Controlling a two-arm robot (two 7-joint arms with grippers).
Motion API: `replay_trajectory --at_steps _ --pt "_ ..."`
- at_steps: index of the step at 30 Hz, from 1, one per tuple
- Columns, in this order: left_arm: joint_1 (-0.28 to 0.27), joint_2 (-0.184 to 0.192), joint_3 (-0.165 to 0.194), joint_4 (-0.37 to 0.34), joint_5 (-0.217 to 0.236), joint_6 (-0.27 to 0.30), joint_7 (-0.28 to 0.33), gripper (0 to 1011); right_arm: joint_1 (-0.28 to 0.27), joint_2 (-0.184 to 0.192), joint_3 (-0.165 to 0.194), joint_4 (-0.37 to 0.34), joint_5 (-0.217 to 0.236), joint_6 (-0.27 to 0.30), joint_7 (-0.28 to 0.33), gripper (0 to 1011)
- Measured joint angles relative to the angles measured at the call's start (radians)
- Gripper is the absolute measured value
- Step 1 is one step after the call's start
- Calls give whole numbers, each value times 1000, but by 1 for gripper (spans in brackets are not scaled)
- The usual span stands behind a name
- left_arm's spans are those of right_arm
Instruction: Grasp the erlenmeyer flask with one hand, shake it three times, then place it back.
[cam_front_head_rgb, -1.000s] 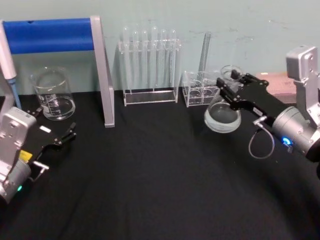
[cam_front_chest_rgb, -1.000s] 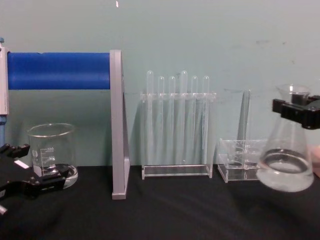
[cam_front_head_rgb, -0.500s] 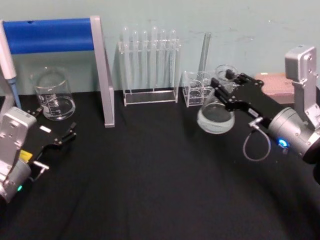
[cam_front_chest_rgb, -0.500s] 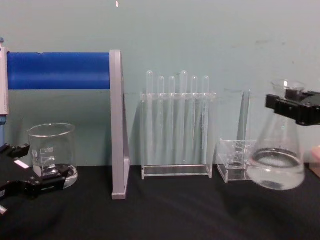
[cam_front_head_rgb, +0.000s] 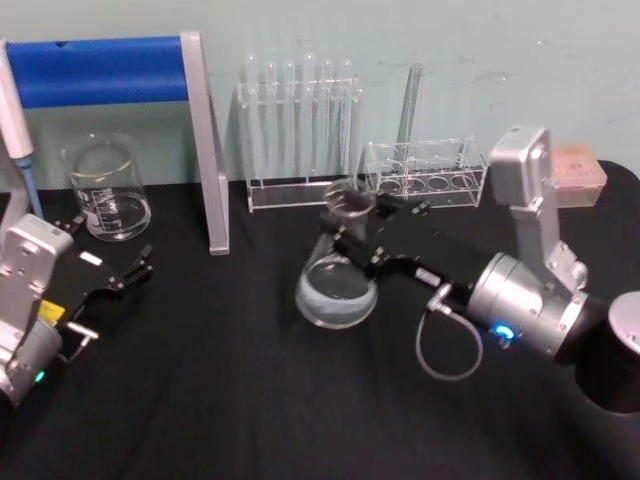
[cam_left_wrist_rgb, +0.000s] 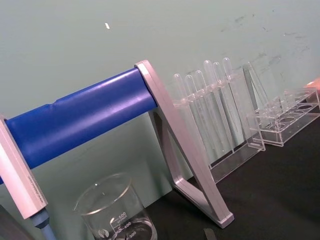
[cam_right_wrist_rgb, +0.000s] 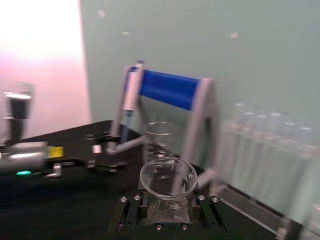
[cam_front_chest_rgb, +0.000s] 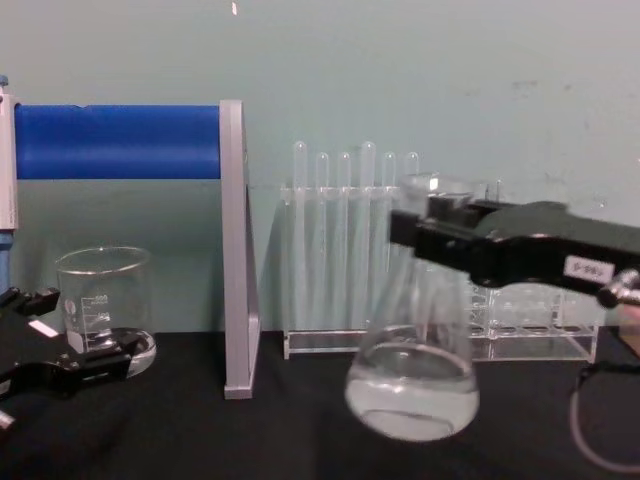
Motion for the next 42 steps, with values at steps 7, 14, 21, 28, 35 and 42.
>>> replay_trajectory --at_steps 7,14,21,28,35,42 --pt "0 0 0 0 0 0 0 1001 -3 17 -76 -37 15 8 52 456" --pt "0 0 0 0 0 0 0 1001 -6 39 -123 -65 26 10 82 456" --pt "0 0 0 0 0 0 0 1001 -4 58 -152 -76 36 8 93 456" --pt "0 0 0 0 0 0 0 1001 18 56 -145 -44 32 0 56 456" --pt "0 0 0 0 0 0 0 1001 39 46 -104 8 9 -9 -6 456" --pt "0 0 0 0 0 0 0 1001 54 34 -51 63 -16 -15 -66 456"
